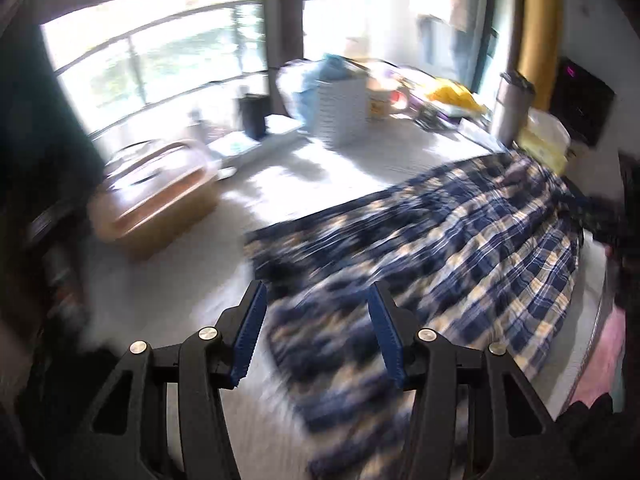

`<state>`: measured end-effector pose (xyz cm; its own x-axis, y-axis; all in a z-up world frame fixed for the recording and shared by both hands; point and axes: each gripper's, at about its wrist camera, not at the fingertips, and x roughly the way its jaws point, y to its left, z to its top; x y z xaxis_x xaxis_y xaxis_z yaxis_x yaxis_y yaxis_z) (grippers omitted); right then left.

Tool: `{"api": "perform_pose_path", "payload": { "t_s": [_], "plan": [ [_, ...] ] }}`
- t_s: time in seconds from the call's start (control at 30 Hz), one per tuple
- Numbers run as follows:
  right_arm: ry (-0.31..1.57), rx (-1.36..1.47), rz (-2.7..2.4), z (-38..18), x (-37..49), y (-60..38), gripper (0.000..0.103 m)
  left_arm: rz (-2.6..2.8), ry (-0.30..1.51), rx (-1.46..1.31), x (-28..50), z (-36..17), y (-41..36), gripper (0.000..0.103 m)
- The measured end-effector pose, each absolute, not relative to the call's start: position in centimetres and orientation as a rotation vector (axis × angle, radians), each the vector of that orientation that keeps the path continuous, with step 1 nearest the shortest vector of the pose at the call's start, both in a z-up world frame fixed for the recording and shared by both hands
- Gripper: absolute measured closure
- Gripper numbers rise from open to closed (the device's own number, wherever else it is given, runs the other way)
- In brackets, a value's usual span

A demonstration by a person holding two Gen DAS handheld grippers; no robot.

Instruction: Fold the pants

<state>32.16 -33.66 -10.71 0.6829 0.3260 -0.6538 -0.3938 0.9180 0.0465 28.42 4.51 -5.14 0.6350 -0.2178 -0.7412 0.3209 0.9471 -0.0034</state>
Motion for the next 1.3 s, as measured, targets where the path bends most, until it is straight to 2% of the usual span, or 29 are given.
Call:
{"api": "perform_pose_path", "payload": {
  "t_s": [0.27, 0.33, 0.37, 0.53, 0.8, 0.87, 1.17, 1.3],
  "plan": [
    [0.789, -0.107, 0.458, -8.3, 39.4, -36.3, 0.045, -0.354, 0.951, 0.186, 35.6, -9.5, 2.5, 0.05],
    [0.847, -0.157, 0.456, -9.0, 41.6, -36.6, 0.083, -0.331, 0.972, 0.183, 36.5, -10.2, 2.9, 0.05],
    [0.883, -0.172, 0.44, -9.7, 42.8, -36.9, 0.096, -0.307, 0.981, 0.186, 37.0, -10.7, 3.2, 0.05],
    [0.987, -0.232, 0.433, -13.2, 46.9, -36.6, 0.097, -0.268, 0.99, 0.177, 38.2, -11.7, 4.5, 0.049],
    [0.981, -0.389, 0.406, -13.4, 50.3, -34.3, 0.097, -0.17, 0.93, 0.216, 39.6, -11.8, 6.1, 0.047],
    [0.984, -0.392, 0.394, -13.2, 50.6, -34.3, 0.097, -0.119, 0.935, 0.202, 40.1, -11.7, 7.0, 0.05],
    [0.895, -0.341, 0.294, -10.2, 44.8, -35.9, 0.097, -0.192, 0.807, 0.113, 33.5, -6.2, 6.9, 0.05],
    [0.849, -0.314, 0.354, -9.4, 40.5, -34.6, 0.093, -0.302, 0.8, 0.054, 29.6, -5.7, 4.6, 0.05]
  ]
}}
